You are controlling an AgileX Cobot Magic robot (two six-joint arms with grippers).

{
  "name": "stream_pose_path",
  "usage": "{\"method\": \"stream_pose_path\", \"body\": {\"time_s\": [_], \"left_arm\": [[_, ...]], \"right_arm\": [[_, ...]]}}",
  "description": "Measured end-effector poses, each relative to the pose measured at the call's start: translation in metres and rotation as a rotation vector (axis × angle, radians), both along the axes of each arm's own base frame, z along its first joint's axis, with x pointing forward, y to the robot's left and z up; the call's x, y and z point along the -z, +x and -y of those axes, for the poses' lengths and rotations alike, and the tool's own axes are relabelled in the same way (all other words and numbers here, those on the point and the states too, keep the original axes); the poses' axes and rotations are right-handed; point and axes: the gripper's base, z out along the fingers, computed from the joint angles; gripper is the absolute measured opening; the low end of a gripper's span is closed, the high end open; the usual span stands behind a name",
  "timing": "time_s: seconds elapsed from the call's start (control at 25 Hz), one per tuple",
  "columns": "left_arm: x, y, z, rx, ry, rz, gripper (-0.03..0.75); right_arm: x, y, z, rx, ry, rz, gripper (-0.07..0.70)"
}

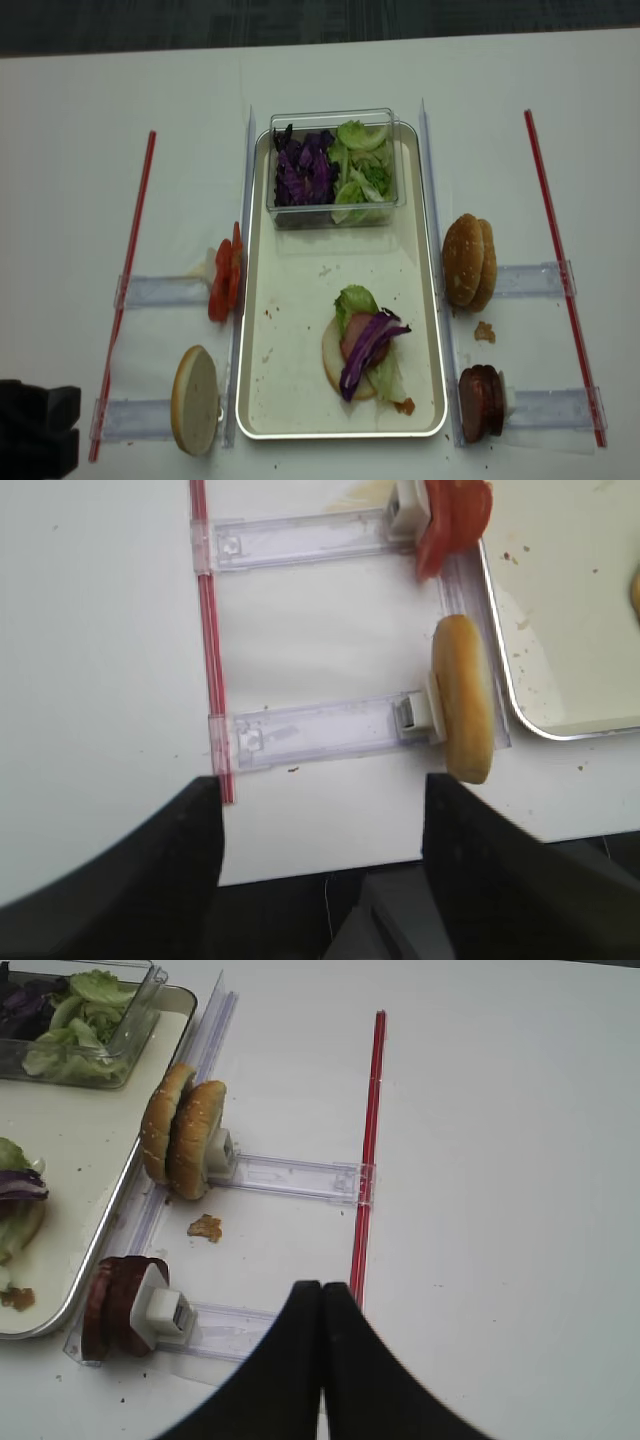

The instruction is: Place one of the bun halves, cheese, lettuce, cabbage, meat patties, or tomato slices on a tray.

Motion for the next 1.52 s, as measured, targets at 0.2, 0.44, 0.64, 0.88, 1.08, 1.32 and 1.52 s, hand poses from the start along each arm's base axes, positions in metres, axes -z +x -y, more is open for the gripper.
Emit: {"method": "stream_pose_path", "body": {"time_s": [0.2, 0.44, 0.64, 0.88, 1.08, 1.32, 1.52], "left_arm": [[0.01, -0.021, -0.002, 0.016, -0.006, 0.107, 0.413], [0.015, -0.047, -0.005, 0.033, -0.01, 0.26, 0.413], [0.019, -0.063, -0.007, 0.04, -0.013, 0.365, 0.413], [0.026, -0.07, -0.008, 0.05, -0.009, 0.405, 0.413], [0.027, -0.071, -0.008, 0.055, -0.004, 0.403, 0.413], [0.027, -0.071, -0.008, 0.06, -0.003, 0.401, 0.413], [0.027, -0.071, -0.007, 0.059, -0.008, 0.401, 0.412]], "right_arm": [[0.0, 0.0, 0.0, 0.0, 0.0, 0.0, 0.023], [0.0, 0.0, 0.0, 0.0, 0.0, 0.0, 0.023], [0.0, 0.0, 0.0, 0.0, 0.0, 0.0, 0.023], [0.0, 0.0, 0.0, 0.001, 0.001, 0.0, 0.023], [0.0, 0.0, 0.0, 0.001, 0.001, 0.0, 0.023], [0.0, 0.0, 0.0, 0.001, 0.001, 0.0, 0.023], [0.0, 0.0, 0.0, 0.001, 0.001, 0.0, 0.023]]}}
